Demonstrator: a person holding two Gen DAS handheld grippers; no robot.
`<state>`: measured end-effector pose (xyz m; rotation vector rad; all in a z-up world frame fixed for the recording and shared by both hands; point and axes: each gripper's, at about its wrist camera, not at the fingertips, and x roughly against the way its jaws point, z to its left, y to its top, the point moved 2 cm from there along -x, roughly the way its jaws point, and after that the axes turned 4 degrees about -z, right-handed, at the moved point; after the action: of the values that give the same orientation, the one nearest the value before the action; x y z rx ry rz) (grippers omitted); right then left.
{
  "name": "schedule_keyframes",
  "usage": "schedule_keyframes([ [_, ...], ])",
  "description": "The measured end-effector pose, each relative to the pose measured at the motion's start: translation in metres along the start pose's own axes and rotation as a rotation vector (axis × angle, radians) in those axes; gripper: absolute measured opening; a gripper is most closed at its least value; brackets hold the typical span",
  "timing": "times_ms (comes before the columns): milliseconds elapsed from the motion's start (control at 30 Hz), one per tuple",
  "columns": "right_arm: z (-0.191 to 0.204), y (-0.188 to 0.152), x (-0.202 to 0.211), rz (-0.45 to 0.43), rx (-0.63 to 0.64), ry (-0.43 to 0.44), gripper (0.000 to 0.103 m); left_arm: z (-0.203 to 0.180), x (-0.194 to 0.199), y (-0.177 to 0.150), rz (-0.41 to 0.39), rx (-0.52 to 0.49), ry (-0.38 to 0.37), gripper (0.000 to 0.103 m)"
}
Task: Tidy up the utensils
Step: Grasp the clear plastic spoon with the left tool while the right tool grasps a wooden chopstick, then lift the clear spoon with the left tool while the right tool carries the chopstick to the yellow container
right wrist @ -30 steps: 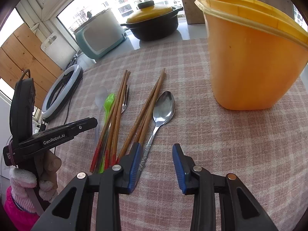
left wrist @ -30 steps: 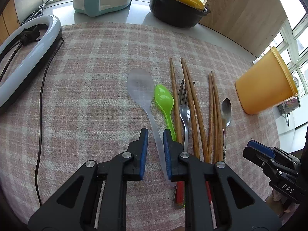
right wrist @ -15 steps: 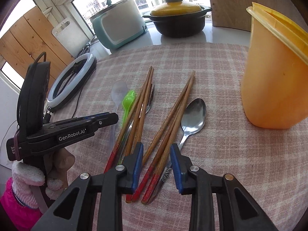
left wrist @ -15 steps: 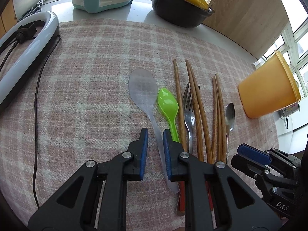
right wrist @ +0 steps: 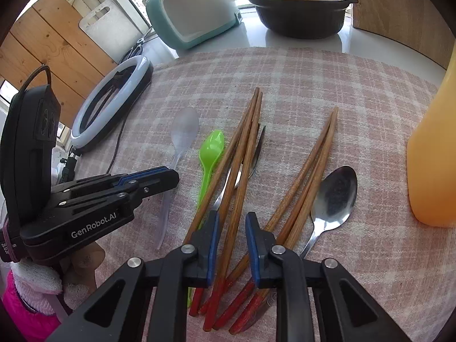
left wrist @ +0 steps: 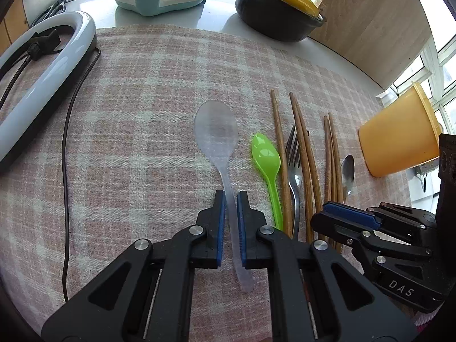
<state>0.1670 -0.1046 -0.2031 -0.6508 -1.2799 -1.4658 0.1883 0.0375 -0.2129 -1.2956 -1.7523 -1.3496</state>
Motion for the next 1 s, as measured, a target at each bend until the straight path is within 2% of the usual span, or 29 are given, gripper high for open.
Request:
schedule_keyframes([
  [133,-0.005,0.007,-0.006,0.037,-0.02,0.047,0.018,-0.003,-0.007,0.01,0.037,0.011,0.0,0.008],
  [233,-0.008,0.012,-0.013,0.066,-0.046,0.09,0.017,-0.003,-0.012,0.019,0.036,0.009,-0.007,0.007],
  [367,-0.007,0.013,-0.014,0.076,-0.058,0.14,0.006,0.006,-0.014,0.025,0.028,0.069,-0.043,0.003],
  [567,-0.004,0.015,-0.003,0.049,-0.034,0.165,0.004,0.021,0.001,0.014,-0.024,0.171,-0.059,0.003],
  [700,-0.004,0.016,0.006,0.022,-0.021,0.17,0.004,0.025,0.017,0.005,-0.059,0.196,-0.056,0.003],
  [833,-0.009,0.015,0.021,-0.021,-0.032,0.161,0.004,0.019,0.037,0.003,-0.105,0.188,-0.082,0.003],
  [1000,-0.01,0.015,0.062,-0.122,0.0,0.124,0.004,-0.006,0.068,0.009,-0.18,0.141,-0.137,0.003],
])
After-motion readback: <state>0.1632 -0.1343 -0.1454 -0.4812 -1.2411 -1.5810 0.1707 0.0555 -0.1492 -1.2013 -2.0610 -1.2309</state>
